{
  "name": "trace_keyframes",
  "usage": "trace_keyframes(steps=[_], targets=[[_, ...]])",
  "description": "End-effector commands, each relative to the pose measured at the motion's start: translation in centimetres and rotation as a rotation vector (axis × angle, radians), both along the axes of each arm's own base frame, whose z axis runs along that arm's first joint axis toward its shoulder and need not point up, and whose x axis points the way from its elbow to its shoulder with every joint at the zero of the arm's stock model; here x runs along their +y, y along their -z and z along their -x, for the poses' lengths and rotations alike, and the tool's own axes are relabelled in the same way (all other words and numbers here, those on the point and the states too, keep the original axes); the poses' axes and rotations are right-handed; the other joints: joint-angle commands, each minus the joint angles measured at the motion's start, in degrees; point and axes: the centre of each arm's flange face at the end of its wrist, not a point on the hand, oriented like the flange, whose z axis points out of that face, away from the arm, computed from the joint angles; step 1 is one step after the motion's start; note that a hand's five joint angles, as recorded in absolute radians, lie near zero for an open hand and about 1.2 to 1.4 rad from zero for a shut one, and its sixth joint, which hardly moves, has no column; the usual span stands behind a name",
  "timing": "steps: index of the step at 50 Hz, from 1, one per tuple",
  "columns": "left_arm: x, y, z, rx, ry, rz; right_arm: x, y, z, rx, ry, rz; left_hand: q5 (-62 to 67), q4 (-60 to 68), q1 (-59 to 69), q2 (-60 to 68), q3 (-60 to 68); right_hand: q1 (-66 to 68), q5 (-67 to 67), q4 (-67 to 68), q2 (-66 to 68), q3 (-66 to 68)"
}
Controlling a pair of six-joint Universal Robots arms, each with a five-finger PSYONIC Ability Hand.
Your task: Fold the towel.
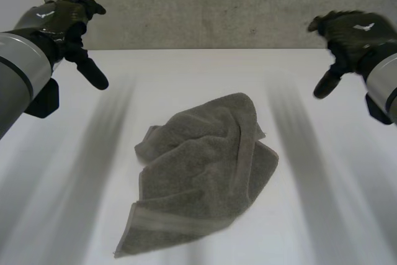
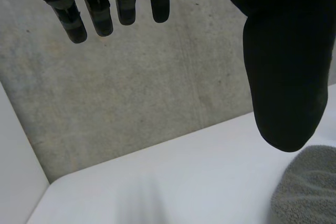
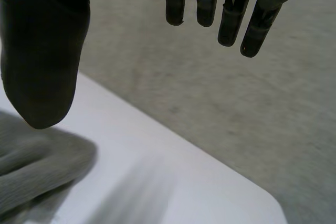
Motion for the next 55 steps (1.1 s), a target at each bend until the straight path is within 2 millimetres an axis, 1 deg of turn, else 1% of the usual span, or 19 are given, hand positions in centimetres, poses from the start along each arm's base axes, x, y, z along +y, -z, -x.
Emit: trace_keyframes(steps=[1, 4, 9, 16, 22, 29, 37, 38, 39, 41, 42, 44, 45, 47, 48, 49, 50, 53, 55], targets=[[-1.4, 2.8, 1.4, -0.043, 0.097, -0.058, 5.2, 4.3, -4.1, 0.305, -0.377, -0.031, -0.39, 1.98, 1.49, 1.99, 2.03, -3.33, -3.99, -5.78, -5.07, -4.09], [-2.7, 4.9, 1.6, -0.093, 0.15, -0.101, 6.2, 5.5, -4.4, 0.361, -0.444, -0.034, -0.39, 1.98, 1.49, 1.99, 2.03, -3.33, -3.99, -5.78, -5.07, -4.09], [-4.2, 8.0, 1.8, -0.187, 0.236, -0.143, 9.8, 9.6, -5.1, 0.436, -0.682, -0.082, -0.39, 1.98, 1.49, 1.99, 2.03, -3.33, -3.99, -5.78, -5.07, -4.09], [-5.4, 12.9, 1.7, -0.305, 0.329, -0.186, 12.7, 13.4, -5.8, 0.435, -0.795, -0.135, -0.23, 2.15, 1.66, 2.16, 2.2, -2.92, -3.58, -5.37, -4.66, -3.68], [-5.1, 16.2, 2.4, -0.367, 0.438, -0.178, 12.5, 16.2, -5.9, 0.46, -0.72, -0.055, -0.06, 2.32, 1.83, 2.33, 2.37, -2.41, -3.07, -4.86, -4.15, -3.17], [-5.1, 18.5, 2.5, -0.427, 0.463, -0.145, 12.1, 18.7, -6.3, 0.473, -0.665, 0.014, 1.45, 3.82, 3.34, 3.84, 3.88, 2.98, 2.32, 0.52, 1.23, 2.21], [-5.1, 20.8, 2.6, -0.447, 0.479, -0.179, 11.7, 19.7, -6.5, 0.467, -0.663, 0.012, 13.87, 16.25, 15.76, 16.26, 16.3, 31.24, 30.57, 28.78, 29.49, 30.47], [-5.1, 21.3, 2.7, -0.448, 0.483, -0.19, 11.4, 19.8, -6.5, 0.468, -0.656, 0.009, 20.9, 23.27, 22.79, 23.28, 23.33, 44.39, 43.73, 41.94, 42.65, 43.63], [-5.1, 21.3, 2.7, -0.448, 0.483, -0.191, 11.2, 19.7, -6.5, 0.467, -0.647, 0.015, 20.97, 23.34, 22.86, 23.35, 23.4, 58.18, 57.52, 55.73, 56.44, 57.41], [-5.1, 21.8, 2.7, -0.449, 0.483, -0.202, 10.9, 19.3, -6.5, 0.463, -0.633, 0.026, 51.08, 53.46, 52.97, 53.47, 53.51, 66.59, 65.92, 64.13, 64.84, 65.82], [-5.1, 21.8, 2.7, -0.449, 0.483, -0.202, 10.9, 19.3, -6.5, 0.463, -0.633, 0.026, 51.24, 53.62, 53.13, 53.63, 53.67, 66.67, 66.01, 64.21, 64.92, 65.9], [-5.2, 21.1, 2.9, -0.441, 0.471, -0.182, 9.3, 17.4, -6.2, 0.426, -0.552, 0.064, 67.99, 70.36, 69.88, 70.38, 70.42, 66.67, 66.01, 64.22, 64.93, 65.91], [-5.2, 21.1, 2.9, -0.441, 0.471, -0.182, 9.3, 17.4, -6.2, 0.426, -0.551, 0.064, 68.04, 70.42, 69.93, 70.43, 70.47, 66.67, 66.01, 64.22, 64.93, 65.91], [-5.1, 20.0, 3.1, -0.435, 0.467, -0.155, 5.7, 13.9, -4.7, 0.35, -0.391, 0.109, 68.05, 70.42, 69.93, 70.43, 70.47, 66.67, 66.01, 64.22, 64.93, 65.91], [-4.9, 18.1, 3.2, -0.42, 0.45, -0.114, 5.6, 13.9, -4.7, 0.35, -0.39, 0.11, 68.05, 70.42, 69.93, 70.43, 70.47, 66.67, 66.01, 64.22, 64.93, 65.91], [-4.9, 18.1, 3.2, -0.419, 0.449, -0.113, 4.1, 12.0, -3.8, 0.31, -0.33, 0.141, 68.05, 70.42, 69.93, 70.43, 70.47, 66.67, 66.01, 64.22, 64.93, 65.91], [-4.3, 15.7, 3.4, -0.372, 0.43, -0.075, 3.0, 10.0, -3.0, 0.26, -0.287, 0.165, 68.05, 70.42, 69.93, 70.43, 70.47, 66.67, 66.01, 64.22, 64.93, 65.91], [-3.6, 13.5, 3.6, -0.305, 0.412, -0.05, 2.6, 8.3, -2.6, 0.226, -0.28, 0.178, 68.05, 70.42, 69.93, 70.43, 70.47, 66.67, 66.01, 64.22, 64.93, 65.91], [-1.6, 9.9, 3.7, -0.148, 0.379, -0.033, 1.7, 5.4, -2.1, 0.174, -0.304, 0.165, 68.05, 70.42, 69.93, 70.43, 70.47, 66.67, 66.01, 64.22, 64.93, 65.91]])
